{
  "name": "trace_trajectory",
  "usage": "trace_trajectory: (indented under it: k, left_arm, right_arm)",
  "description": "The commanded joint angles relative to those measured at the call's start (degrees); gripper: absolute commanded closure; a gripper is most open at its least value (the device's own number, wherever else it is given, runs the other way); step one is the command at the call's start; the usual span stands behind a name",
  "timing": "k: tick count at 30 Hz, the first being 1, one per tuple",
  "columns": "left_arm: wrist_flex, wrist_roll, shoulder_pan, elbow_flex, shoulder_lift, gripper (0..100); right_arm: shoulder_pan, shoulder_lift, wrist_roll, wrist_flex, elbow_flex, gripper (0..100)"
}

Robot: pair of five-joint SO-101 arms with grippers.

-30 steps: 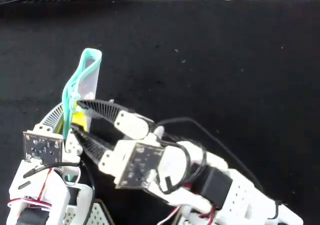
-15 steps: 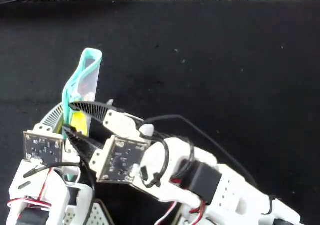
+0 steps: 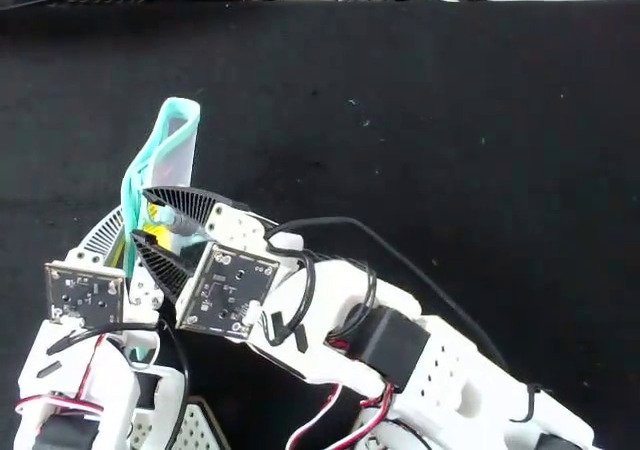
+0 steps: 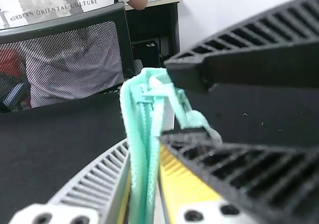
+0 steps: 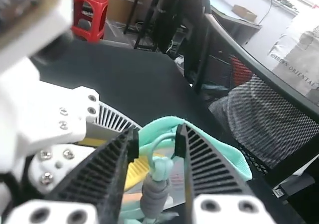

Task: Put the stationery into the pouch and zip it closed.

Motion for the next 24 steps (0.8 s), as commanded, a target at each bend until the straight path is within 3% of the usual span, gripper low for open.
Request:
trace_trajectory:
  k: [1,7,20,24]
  left_arm:
    - [1.41,-0.35,0.04,0.75,-0.35,97]
    - [1.49,-0.35,0.04,0.13,-0.35,97]
    - [1.49,-0.35,0.04,0.22,-0.35,97]
    - [1.49,-0.35,0.04,0.31,-0.35,97]
  right_arm:
    - [1.32,1.27,-0.53,-0.26,-1.89,86.4]
    - [5.19,1.54,-0.53,-0.35,-1.8,86.4]
    - [5.19,1.36,-0.53,-0.35,-1.71,86.6]
    - [5.19,1.1,-0.53,-0.35,-1.89,98.2]
